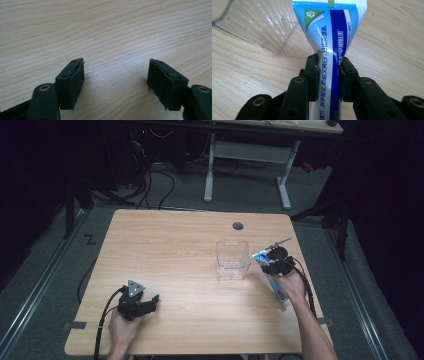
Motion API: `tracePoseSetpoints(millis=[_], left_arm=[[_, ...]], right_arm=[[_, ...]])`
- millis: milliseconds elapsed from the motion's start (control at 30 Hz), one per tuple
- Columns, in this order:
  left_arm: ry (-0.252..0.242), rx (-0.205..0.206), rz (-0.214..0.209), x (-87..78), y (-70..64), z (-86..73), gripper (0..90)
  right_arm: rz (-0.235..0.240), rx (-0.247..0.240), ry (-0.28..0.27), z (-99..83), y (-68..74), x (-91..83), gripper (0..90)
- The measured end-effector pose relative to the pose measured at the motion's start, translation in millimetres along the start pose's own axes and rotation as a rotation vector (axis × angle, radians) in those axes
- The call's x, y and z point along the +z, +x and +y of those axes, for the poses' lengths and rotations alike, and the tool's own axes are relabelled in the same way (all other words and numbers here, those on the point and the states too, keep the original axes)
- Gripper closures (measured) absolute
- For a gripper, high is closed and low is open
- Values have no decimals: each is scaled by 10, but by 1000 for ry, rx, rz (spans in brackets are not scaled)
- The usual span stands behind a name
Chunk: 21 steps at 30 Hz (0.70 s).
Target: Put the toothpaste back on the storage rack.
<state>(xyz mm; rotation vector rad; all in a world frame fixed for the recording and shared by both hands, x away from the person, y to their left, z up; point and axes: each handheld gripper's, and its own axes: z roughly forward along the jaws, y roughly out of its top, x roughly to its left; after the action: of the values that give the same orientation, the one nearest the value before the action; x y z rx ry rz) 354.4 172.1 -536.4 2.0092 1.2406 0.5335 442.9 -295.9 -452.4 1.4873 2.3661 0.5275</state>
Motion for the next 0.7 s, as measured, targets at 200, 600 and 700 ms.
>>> tracePoseSetpoints(millis=[200, 600, 700], left_arm=[[0, 3, -2, 0, 0, -1, 299], [-2, 22, -16, -21, -8, -20, 318], [-5, 32, -22, -24, -13, -23, 338]], right_arm=[[20, 9, -28, -1, -17, -71, 732], [88, 32, -132, -28, -27, -223, 735], [98, 24, -149, -23, -16, -240, 735]])
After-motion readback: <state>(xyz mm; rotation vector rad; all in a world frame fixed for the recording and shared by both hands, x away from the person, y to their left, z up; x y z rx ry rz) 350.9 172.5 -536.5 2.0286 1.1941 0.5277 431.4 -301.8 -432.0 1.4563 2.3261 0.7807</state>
